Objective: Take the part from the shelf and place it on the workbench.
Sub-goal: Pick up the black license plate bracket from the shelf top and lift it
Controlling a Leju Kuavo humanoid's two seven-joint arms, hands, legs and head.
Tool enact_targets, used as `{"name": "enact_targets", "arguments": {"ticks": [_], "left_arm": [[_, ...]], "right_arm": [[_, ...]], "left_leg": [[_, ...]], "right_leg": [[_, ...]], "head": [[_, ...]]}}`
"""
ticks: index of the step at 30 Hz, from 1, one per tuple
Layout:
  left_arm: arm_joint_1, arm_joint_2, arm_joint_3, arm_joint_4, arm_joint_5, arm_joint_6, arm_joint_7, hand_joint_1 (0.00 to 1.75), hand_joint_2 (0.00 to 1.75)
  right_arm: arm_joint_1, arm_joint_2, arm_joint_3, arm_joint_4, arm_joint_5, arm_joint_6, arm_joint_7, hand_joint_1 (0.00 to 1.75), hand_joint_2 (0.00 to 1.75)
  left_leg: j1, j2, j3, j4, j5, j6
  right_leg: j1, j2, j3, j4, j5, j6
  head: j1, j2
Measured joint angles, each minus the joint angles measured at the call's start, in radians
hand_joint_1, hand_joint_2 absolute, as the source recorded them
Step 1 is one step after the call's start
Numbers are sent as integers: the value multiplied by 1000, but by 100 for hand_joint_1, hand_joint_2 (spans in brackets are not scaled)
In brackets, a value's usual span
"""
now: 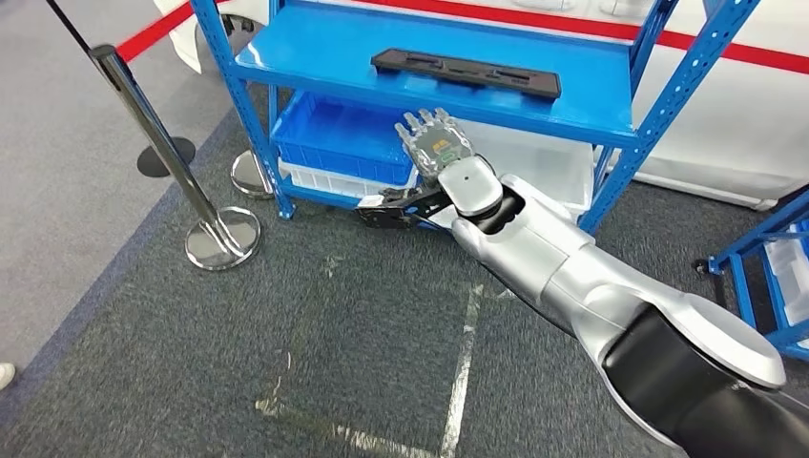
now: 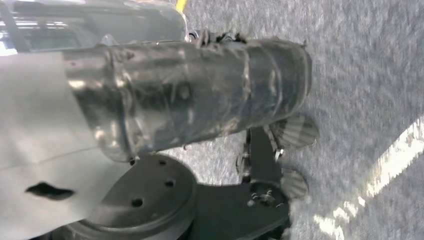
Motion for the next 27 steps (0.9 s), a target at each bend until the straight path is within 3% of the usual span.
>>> {"name": "enact_targets", "arguments": {"ticks": [2,3,4,5,7,8,10,14,18,19,20,23,25,27], "left_arm": [[2,0,0,0,1,0,1,0,0],[2,0,0,0,1,1,1,0,0],[2,0,0,0,1,1,1,0,0],[1,0,0,0,2,1,1,0,0],[2,1,0,1,2,3,0,0,0],[2,1,0,2,2,4,0,0,0],[0,1,0,3,2,5,-1,0,0],[-2,1,0,3,2,6,-4,0,0],[-4,1,0,3,-1,6,-12,0,0],[-4,1,0,3,-2,6,-14,0,0],[-4,1,0,3,-2,6,-15,0,0],[-3,0,0,3,-3,6,-15,0,0],[-4,0,0,3,-5,5,-16,0,0],[-6,0,0,3,-6,2,-15,0,0]], "right_arm": [[-1,-13,0,-7,-2,6,5,0,0],[1,-19,0,-12,-2,8,6,0,0],[2,-26,0,-17,-2,10,8,0,0],[3,-34,0,-23,-2,11,10,0,0],[0,-49,-4,-33,-2,11,13,0,0],[-3,-55,-7,-38,-2,11,14,0,0],[-7,-66,-13,-47,-3,11,15,0,0],[-9,-81,-17,-62,-3,11,15,0,0],[-7,-92,-20,-70,-3,14,16,0,0],[-3,-93,-21,-71,-3,16,16,0,0],[-1,-94,-21,-71,-3,18,16,0,0],[-2,-96,-21,-75,-2,20,17,0,0],[-5,-98,-21,-78,-2,22,17,0,0],[-6,-98,-21,-81,-2,22,17,0,0]], "left_leg": [[2,1,-66,124,-43,-5],[3,1,-95,169,-49,-8],[4,1,-110,182,-37,-10],[5,1,-108,159,-8,-10],[6,2,-67,49,64,-10],[5,1,-44,-5,82,-6],[2,0,-22,-52,83,3],[4,-3,-15,-64,79,25],[6,-2,-1,-67,70,40],[6,-3,4,-67,67,41],[6,-4,9,-67,63,41],[6,-7,25,-67,51,32],[4,-7,25,-67,48,22],[4,-8,25,-72,49,11]], "right_leg": [[1,0,8,-1,-6,-9],[1,1,11,0,-9,-10],[1,2,15,2,-13,-10],[1,3,18,5,-18,-9],[0,4,25,15,-32,-2],[2,5,25,22,-39,4],[5,7,20,31,-47,14],[3,5,6,58,-71,31],[-3,4,-105,268,-149,45],[-5,4,-121,289,-141,46],[-7,3,-121,274,-116,46],[-6,3,-56,103,-12,37],[0,4,-28,40,-1,30],[2,4,-22,27,-7,24]], "head": [[-1,0],[-1,0],[-1,0],[-1,0],[0,0],[0,0],[-1,0],[2,0],[6,0],[7,0],[7,0],[7,0],[6,0],[5,0]]}}
